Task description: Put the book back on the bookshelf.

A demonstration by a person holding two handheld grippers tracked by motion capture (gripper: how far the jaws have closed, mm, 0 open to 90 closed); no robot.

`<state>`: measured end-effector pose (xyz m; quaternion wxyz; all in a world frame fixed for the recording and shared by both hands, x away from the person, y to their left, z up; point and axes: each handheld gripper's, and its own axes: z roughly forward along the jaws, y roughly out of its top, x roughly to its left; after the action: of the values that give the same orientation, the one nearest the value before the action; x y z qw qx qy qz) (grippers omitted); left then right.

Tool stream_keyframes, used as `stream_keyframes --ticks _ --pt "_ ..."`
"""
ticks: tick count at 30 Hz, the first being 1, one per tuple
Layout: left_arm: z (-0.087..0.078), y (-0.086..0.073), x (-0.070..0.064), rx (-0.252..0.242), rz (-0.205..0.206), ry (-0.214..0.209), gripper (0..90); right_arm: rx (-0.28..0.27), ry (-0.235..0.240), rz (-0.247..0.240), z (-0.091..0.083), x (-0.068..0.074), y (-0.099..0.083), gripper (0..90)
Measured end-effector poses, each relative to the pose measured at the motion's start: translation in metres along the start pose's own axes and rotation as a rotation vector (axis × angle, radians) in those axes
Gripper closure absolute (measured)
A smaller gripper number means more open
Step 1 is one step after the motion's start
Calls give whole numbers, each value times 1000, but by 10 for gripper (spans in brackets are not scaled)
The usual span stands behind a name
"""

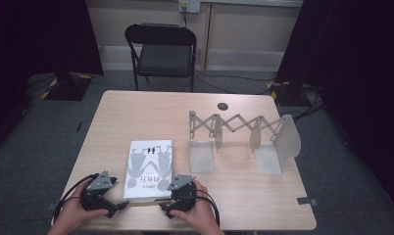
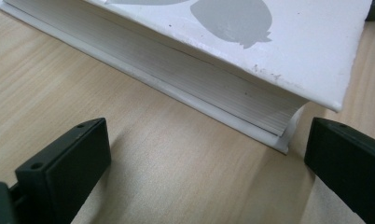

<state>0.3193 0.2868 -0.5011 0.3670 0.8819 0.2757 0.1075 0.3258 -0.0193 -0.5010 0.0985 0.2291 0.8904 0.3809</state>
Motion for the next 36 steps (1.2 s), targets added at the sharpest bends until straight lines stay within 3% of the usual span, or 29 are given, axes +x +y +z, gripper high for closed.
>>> stream_keyframes --ticks 3,5,9,12,15,23,27,33,36 --pt "-1 4 -3 15 14 -14 38 2 -4 7 0 0 1 82" --pt "-2 7 -5 21 22 -16 153 2 -11 11 1 1 1 82" --pt "2 10 -9 6 15 -16 200 2 -15 14 1 1 1 84" --pt "6 16 -16 -13 25 -21 314 2 -18 17 1 1 1 88" --pt "5 21 -19 31 9 -2 337 -1 -15 18 2 2 2 91" --pt "2 24 -26 38 -34 23 386 21 -23 18 4 2 6 85" --pt "-2 27 -28 37 -19 42 407 33 -24 18 4 2 8 85" --pt "-13 34 -32 4 -12 43 589 36 -30 23 4 1 8 84" --pt "-14 34 -33 7 -18 45 609 38 -31 23 4 1 9 88"
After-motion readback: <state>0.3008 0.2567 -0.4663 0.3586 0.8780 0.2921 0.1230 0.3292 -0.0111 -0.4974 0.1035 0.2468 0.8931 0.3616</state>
